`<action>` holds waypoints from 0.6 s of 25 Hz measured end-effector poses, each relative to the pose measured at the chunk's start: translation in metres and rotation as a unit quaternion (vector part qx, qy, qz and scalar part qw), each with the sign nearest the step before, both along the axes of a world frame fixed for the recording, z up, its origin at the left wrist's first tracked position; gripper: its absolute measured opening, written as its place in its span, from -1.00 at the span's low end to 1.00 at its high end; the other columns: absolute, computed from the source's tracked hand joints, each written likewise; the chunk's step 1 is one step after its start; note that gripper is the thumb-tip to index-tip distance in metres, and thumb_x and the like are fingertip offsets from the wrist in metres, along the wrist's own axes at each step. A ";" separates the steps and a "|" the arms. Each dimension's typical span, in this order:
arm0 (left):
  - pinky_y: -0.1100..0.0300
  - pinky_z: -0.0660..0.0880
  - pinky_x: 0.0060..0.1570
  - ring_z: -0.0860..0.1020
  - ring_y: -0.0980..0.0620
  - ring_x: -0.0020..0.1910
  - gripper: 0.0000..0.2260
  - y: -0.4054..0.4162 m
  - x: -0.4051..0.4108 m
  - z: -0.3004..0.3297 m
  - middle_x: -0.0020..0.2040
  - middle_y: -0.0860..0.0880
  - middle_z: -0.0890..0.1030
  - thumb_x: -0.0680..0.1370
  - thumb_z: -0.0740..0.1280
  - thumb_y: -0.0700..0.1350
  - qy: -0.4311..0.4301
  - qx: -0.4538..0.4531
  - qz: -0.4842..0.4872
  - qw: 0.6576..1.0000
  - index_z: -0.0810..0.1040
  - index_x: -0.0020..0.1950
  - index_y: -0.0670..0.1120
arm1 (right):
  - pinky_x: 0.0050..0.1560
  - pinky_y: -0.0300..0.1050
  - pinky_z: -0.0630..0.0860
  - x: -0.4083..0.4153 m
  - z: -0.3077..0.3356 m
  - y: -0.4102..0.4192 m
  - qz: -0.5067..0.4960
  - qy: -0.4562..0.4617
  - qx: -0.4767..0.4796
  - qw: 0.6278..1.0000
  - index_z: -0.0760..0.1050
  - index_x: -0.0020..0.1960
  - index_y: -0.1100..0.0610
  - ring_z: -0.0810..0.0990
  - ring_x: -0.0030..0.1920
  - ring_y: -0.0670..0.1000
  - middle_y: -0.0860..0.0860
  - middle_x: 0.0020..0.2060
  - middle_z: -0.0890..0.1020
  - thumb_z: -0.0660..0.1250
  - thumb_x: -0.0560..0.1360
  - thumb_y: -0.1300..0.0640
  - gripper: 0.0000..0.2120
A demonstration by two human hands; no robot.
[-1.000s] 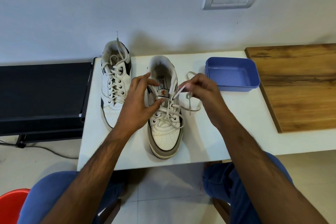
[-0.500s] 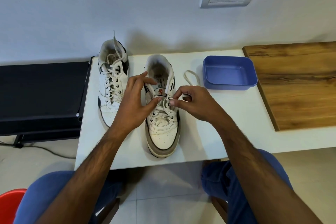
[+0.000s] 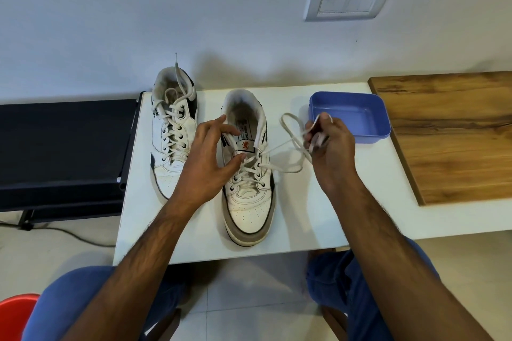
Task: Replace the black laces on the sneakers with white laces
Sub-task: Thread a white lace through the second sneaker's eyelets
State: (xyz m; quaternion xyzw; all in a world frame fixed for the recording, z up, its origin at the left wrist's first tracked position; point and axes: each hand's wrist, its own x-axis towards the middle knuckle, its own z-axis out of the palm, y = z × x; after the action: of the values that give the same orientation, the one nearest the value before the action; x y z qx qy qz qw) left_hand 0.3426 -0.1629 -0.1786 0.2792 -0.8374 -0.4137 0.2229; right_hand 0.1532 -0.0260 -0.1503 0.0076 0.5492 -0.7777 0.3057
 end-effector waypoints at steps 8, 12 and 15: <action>0.01 0.32 0.45 0.25 0.13 0.53 -0.64 -0.001 0.003 -0.002 0.40 -0.01 0.35 0.56 0.45 -0.07 0.003 -0.032 -0.015 0.999 0.46 0.32 -0.01 | -0.15 -0.22 0.53 0.016 -0.012 -0.002 0.340 0.379 0.247 0.825 0.61 -0.05 0.02 0.64 -0.17 -0.10 -0.13 -0.20 0.68 0.52 0.48 -0.04 -0.83; -0.13 0.25 0.42 0.20 -0.09 0.55 -0.75 0.007 0.004 0.003 0.53 -0.07 0.28 0.60 0.38 0.06 -0.065 -0.194 -0.016 0.979 0.56 0.25 0.04 | -0.24 -0.28 0.39 0.011 -0.014 -0.002 0.338 0.406 0.259 0.809 0.62 -0.15 0.01 0.53 -0.27 -0.14 -0.12 -0.29 0.61 0.52 0.48 0.00 -0.88; -0.24 0.17 0.44 0.17 -0.13 0.58 -0.83 0.012 0.001 0.004 0.57 -0.05 0.29 0.59 0.35 0.11 -0.096 -0.277 -0.030 0.955 0.66 0.05 0.07 | -0.23 -0.31 0.35 0.013 -0.013 -0.003 0.342 0.426 0.268 0.793 0.62 -0.11 0.05 0.51 -0.23 -0.14 -0.14 -0.22 0.57 0.50 0.49 0.05 -0.90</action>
State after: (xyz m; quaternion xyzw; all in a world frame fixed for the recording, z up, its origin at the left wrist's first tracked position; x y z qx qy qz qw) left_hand 0.3438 -0.1509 -0.1750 0.2192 -0.9447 -0.1430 0.1978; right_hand 0.1662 -0.0292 -0.1634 -0.4313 0.7771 -0.3685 0.2726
